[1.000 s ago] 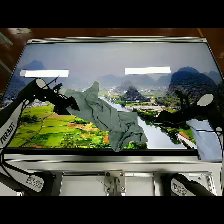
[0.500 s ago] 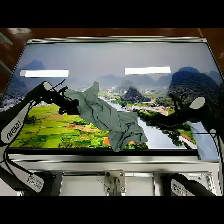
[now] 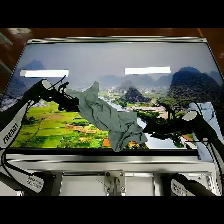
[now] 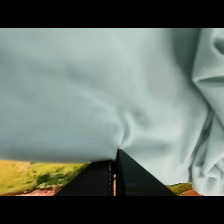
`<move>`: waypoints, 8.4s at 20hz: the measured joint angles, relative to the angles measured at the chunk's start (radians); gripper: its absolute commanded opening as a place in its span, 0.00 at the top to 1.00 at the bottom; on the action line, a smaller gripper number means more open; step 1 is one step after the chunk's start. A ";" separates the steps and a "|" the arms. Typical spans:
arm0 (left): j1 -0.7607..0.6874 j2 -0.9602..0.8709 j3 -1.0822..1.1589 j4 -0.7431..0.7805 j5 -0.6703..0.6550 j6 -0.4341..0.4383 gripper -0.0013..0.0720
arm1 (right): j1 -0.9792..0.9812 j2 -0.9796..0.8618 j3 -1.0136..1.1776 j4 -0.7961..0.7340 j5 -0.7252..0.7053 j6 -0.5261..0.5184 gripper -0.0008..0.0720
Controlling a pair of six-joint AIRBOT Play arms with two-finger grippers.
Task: Fold the shirts.
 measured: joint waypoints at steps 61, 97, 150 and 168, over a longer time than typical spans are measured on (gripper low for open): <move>-0.199 0.593 -0.498 0.047 0.176 0.052 0.93 | 0.127 -0.157 0.433 -0.327 0.114 0.285 0.05; -0.164 0.609 -0.466 0.066 0.138 0.062 0.94 | 0.233 -0.108 0.158 0.005 -0.166 0.206 0.90; 0.348 0.520 -0.361 0.117 -0.106 0.145 0.04 | -0.074 -0.266 0.735 -0.196 0.258 0.131 0.17; 0.189 0.420 -0.626 -0.282 0.316 0.172 0.93 | -0.088 -0.248 0.512 -0.239 0.259 0.130 0.17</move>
